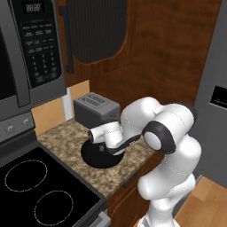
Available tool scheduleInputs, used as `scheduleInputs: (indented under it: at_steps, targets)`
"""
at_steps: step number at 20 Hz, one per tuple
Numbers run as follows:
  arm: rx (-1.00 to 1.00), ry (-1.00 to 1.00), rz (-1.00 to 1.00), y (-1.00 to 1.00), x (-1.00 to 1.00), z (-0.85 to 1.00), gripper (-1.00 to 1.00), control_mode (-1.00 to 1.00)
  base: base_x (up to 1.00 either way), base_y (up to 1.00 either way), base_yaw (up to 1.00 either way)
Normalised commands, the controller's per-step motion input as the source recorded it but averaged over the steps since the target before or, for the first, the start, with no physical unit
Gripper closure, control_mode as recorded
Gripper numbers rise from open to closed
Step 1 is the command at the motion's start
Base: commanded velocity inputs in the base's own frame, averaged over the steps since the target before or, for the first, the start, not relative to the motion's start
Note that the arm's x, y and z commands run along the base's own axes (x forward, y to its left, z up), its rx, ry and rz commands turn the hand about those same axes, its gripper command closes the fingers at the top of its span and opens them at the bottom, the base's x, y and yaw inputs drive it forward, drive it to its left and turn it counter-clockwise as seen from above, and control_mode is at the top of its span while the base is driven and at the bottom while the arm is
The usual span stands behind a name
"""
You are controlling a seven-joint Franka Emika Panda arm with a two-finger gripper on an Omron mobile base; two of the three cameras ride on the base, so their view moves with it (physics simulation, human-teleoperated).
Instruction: Grab a lemon wedge from the fridge and one ice cube from the ice bowl, and put them in the glass of lemonade.
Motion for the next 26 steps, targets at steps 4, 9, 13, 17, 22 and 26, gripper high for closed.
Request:
scheduleInputs:
  at_steps: [4, 9, 13, 17, 22, 26]
  targets:
    - [0.00, 0.00, -0.01, -0.21, 0.00, 0.02, -1.00, -1.00, 0.00, 0.00, 0.00]
    - [0.00, -0.03, 0.00, -0.08, -0.01, 0.22, -1.00, -1.00, 0.00, 0.00, 0.00]
    - [-0.01, -0.10, 0.00, 0.00, -0.18, 0.51, -1.00, -1.00, 0.00, 0.00, 0.00]
    - [-0.01, -0.04, 0.00, 0.00, -0.27, 0.36, -1.00, -1.00, 0.00, 0.00, 0.00]
    - [0.00, -0.05, 0.00, 0.00, -0.41, 0.38, -1.00, -1.00, 0.00, 0.00, 0.00]
    - [0.01, -0.11, 0.00, 0.11, -0.74, 0.37, -1.00, -1.00, 0.00, 0.00, 0.00]
